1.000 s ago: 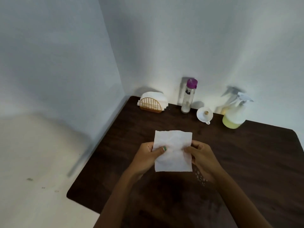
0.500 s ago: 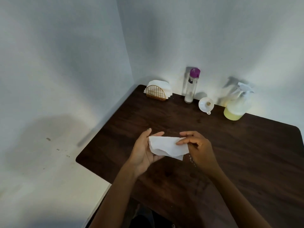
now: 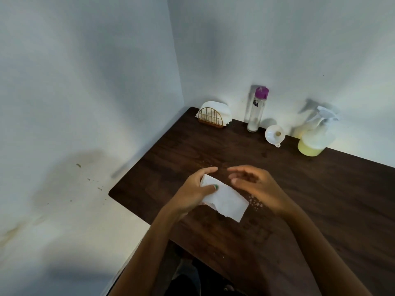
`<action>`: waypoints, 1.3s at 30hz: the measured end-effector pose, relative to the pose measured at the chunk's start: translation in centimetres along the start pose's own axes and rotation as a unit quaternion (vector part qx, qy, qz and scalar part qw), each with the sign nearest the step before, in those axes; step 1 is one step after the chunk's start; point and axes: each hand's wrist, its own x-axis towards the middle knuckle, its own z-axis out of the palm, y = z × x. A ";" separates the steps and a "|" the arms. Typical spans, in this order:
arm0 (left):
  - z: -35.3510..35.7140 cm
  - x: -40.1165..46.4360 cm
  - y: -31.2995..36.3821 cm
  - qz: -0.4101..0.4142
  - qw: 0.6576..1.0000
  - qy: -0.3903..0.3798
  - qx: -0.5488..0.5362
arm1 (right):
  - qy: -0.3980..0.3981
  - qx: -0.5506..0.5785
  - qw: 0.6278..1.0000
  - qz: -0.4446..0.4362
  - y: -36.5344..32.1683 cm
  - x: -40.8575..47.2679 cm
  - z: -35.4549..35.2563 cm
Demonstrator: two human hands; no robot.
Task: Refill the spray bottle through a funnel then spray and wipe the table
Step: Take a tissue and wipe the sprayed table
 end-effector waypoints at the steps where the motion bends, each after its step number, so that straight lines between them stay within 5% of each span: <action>1: -0.1 0.0 0.2 0.001 0.999 -0.013 0.034 | -0.065 -0.045 0.997 0.013 -0.1 0.1 0.1; 3: -0.2 -0.1 0.3 0.014 0.994 -0.022 0.107 | -0.144 -0.089 0.985 0.030 0.1 0.4 0.8; 6: -1.3 -0.2 0.0 0.028 0.988 0.005 0.149 | -0.111 -0.076 0.990 0.036 0.5 1.0 2.4; 9: -2.2 -0.5 -0.8 0.011 0.994 0.053 0.098 | -0.042 -0.029 0.997 0.060 1.0 1.4 4.0; 14: -1.2 -1.1 -2.4 -0.092 0.984 0.091 -0.124 | 0.020 0.216 0.966 0.142 1.8 0.9 5.6; 19: -1.1 -1.2 -3.4 -0.079 0.972 0.130 -0.179 | 0.048 0.303 0.937 0.166 2.1 0.6 6.4; 28: -0.6 -1.1 -3.2 -0.117 0.962 0.127 -0.211 | 0.089 0.291 0.934 0.185 2.1 0.5 6.6; 34: -0.6 -0.6 -4.2 -0.074 0.980 0.166 -0.086 | 0.100 0.340 0.908 0.223 1.8 1.1 6.8; 39: -1.3 0.0 -4.8 -0.077 0.977 0.165 -0.115 | 0.089 0.367 0.901 0.216 2.8 1.8 6.7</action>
